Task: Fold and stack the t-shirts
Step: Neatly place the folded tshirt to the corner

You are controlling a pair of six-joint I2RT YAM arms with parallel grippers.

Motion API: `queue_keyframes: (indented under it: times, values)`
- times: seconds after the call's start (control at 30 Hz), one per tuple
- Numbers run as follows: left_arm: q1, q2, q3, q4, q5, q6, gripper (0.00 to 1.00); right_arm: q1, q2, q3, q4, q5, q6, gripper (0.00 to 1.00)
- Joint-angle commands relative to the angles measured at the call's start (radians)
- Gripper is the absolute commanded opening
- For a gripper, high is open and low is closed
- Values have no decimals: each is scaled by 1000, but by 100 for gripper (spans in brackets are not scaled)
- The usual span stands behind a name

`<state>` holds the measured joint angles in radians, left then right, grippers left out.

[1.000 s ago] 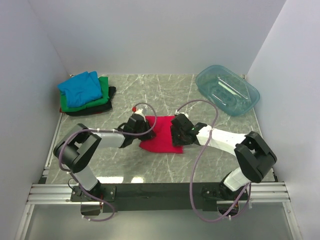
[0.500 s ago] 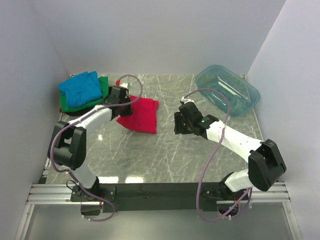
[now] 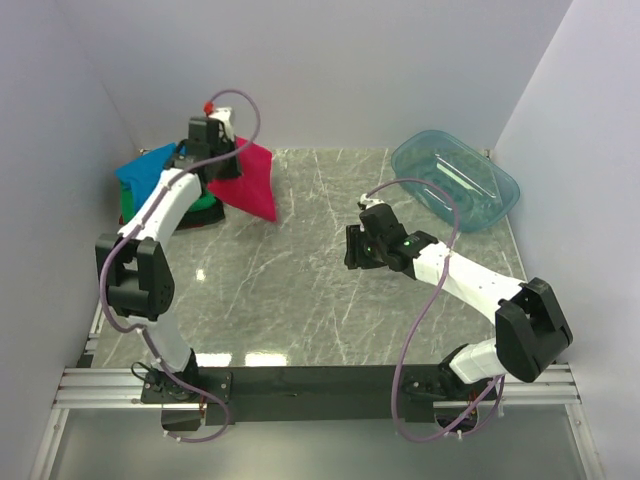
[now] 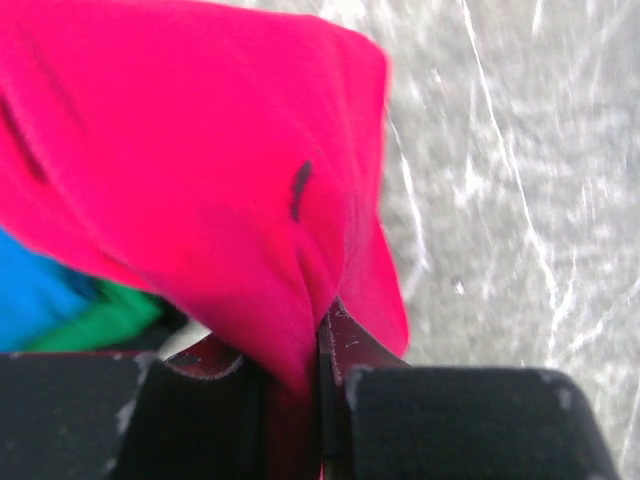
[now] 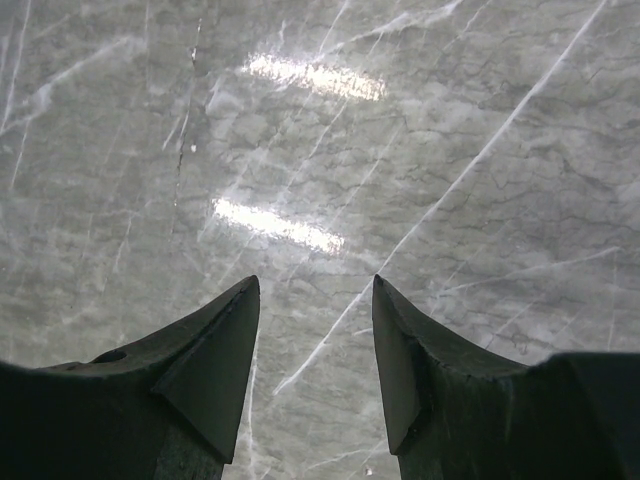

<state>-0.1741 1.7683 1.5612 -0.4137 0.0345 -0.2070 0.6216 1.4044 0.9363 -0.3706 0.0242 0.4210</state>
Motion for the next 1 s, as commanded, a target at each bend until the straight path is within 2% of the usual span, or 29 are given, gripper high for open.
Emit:
queue_keyframes:
  times: [0.0,0.17,0.23,0.43,0.77,0.97]
  values:
    - [76,19,156,-36,53,64,0,-10,1,-10,45,-17,-19,56]
    - [177,54,263,-50,116,67,0,-8,-4,-17,58,-21,-22,56]
    - [250,65,289,-50,148,61,0,-10,-2,-19,61,-44,-22,56]
    - [370,51,260,16,252,11,0,-8,1,-22,61,-55,-25,56]
    - [473,135,180,99,160,-26,0,-10,-8,-25,75,-93,-27,56]
    - [473,226,131,136,-74,-28,0,-10,-31,-33,67,-83,-33,56]
